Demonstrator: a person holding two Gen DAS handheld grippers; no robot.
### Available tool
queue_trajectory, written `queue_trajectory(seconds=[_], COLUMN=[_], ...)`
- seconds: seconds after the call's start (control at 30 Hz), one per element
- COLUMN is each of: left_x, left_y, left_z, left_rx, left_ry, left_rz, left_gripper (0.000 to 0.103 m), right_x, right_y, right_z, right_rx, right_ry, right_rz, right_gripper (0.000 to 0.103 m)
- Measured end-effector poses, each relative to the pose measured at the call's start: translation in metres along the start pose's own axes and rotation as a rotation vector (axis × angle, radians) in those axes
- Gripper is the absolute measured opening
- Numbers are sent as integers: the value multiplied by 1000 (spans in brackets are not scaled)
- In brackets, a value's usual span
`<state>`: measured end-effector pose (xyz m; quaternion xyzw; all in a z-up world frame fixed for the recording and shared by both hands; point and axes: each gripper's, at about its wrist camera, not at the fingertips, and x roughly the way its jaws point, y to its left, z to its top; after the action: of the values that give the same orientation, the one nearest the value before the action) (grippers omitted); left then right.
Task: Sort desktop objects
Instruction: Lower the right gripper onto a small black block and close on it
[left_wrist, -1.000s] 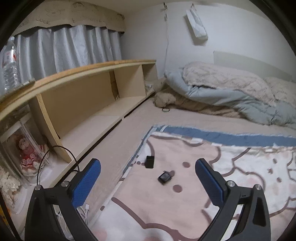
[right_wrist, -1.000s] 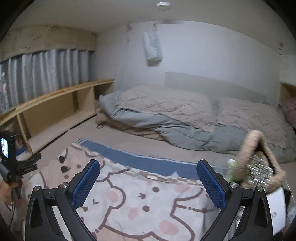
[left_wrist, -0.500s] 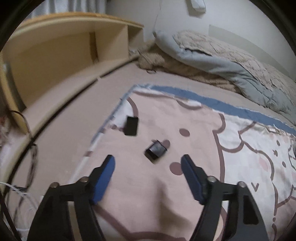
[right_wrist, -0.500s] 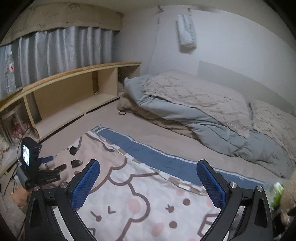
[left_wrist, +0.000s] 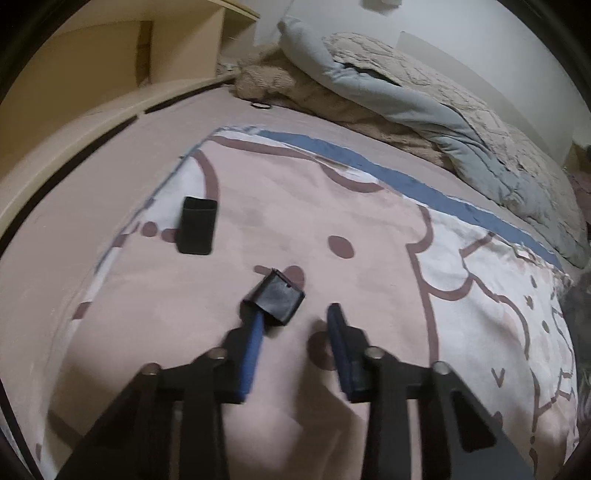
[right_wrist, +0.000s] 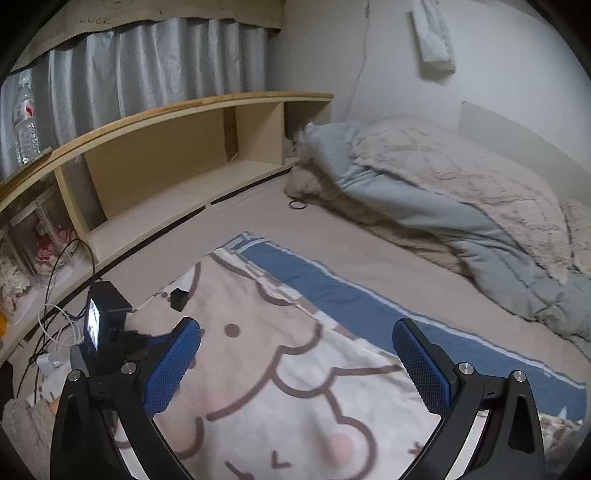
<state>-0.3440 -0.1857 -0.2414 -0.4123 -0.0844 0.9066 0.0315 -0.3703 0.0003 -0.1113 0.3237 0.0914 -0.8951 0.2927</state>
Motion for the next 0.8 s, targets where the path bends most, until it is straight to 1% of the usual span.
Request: queue_trajectory(seconds=[0.03,0.07,0.2,0.27,0.43,0.6,0.73,0.77,0.8], left_x=[1,2,-1,-4,-15,-39,-59,-63,-67], left_y=[0,1,7,11,19,31,38,40,42], left_z=[0,1,1,2,0,-11,-26,-29,-33], left_rx=[-1,-4,-35,-56,-81,-115,-116,-123,-135], left_ry=[3,5,-8,-17,-39,-36,-37,-40,-41], left_rz=[-10,-17,-53,-76,-101,-139,-150,-164,-178], left_gripper=[16,11,11,7,3,3,2,3,3], right_x=[6,12,33,45,67,85,105,110,117], right_y=[4,8,19,23,32,38,50,53,57], right_z=[1,1,4,4,2,2,2,1,1], right_rx=[2,3,24,44,74,96,128,130,134], right_ry=[7,11,30,46,80,106,127,131,140], right_rz=[8,13,41,54,79,105,161,173,190], right_gripper=[103,103,103,103,103,103,103,103,97])
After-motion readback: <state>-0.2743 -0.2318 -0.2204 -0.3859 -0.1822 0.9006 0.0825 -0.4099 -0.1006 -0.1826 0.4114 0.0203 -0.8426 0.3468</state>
